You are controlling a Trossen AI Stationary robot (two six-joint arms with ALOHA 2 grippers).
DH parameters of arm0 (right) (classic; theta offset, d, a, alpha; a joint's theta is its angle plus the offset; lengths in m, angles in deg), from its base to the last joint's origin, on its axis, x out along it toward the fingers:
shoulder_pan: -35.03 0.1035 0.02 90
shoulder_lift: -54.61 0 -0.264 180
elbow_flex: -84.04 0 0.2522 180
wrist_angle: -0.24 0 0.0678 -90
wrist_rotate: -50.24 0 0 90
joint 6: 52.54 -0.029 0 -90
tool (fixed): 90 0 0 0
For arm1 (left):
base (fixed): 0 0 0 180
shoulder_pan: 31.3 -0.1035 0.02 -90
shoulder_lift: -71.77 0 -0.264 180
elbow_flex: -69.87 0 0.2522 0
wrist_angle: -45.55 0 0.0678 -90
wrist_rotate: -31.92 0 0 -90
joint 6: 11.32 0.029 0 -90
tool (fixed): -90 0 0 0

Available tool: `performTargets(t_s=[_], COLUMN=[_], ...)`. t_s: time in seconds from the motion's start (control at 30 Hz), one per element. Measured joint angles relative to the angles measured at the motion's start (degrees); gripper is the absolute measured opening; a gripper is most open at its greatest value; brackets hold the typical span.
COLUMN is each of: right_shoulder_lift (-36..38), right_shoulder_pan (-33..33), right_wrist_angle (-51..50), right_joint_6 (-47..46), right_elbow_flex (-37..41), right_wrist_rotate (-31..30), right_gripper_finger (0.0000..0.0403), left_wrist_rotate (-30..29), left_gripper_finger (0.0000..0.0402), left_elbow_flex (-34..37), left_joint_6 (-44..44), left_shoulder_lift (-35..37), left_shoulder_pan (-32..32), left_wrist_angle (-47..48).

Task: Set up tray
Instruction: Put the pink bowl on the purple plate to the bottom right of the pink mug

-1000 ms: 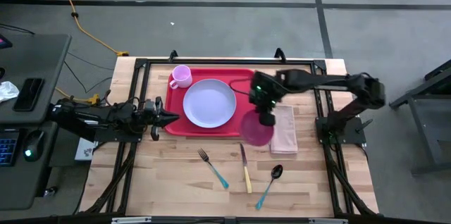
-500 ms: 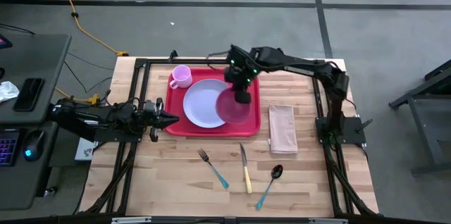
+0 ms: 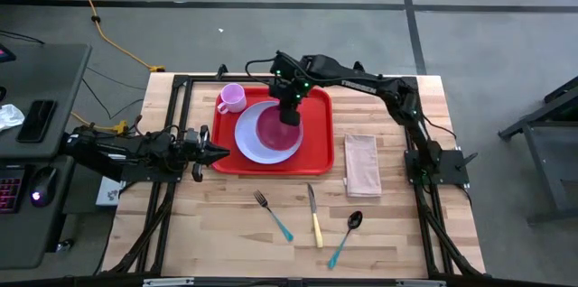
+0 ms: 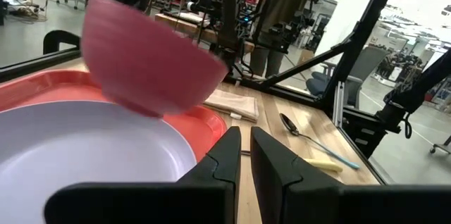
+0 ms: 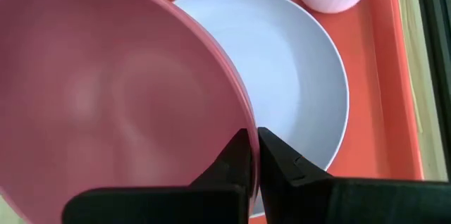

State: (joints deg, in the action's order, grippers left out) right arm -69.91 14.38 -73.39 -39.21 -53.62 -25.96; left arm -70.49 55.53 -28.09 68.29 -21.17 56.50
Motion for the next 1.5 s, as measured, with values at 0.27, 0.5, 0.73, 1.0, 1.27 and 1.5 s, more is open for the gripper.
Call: performTargets(t_s=[0.27, 0.5, 0.73, 1.0, 1.27, 1.5], right_shoulder_lift=[-3.4, -3.9, -3.9, -6.1, -8.8, -8.9], right_shoulder_pan=[-0.6, -1.4, -2.3, -2.5, -2.5, -2.5], right_wrist_angle=[3.4, 7.6, 7.6, 8.1, 7.9, 8.4], right_joint_6=[-3.0, -4.6, -5.5, -5.6, -5.6, -7.1], right_elbow_flex=[-0.2, 0.2, 0.3, 0.3, 0.4, 0.3], right_wrist_rotate=[0.2, 1.2, 1.3, 1.8, 2.8, 3.7], right_gripper_finger=[0.0, 0.0, 0.0, 0.0, 0.0, 0.0], left_wrist_rotate=[0.0, 0.0, 0.0, -0.1, -0.1, -0.1], left_gripper_finger=[0.0065, 0.0065, 0.0065, 0.0065, 0.0065, 0.0065], left_elbow_flex=[0.0, 0.0, 0.0, 0.0, 0.0, 0.0], left_joint_6=[0.0, 0.0, 0.0, 0.0, 0.0, 0.0], left_shoulder_lift=[0.0, 0.0, 0.0, 0.0, 0.0, 0.0], left_shoulder_pan=[0.0, 0.0, 0.0, 0.0, 0.0, 0.0], left_wrist_angle=[0.0, 0.0, 0.0, 0.0, 0.0, 0.0])
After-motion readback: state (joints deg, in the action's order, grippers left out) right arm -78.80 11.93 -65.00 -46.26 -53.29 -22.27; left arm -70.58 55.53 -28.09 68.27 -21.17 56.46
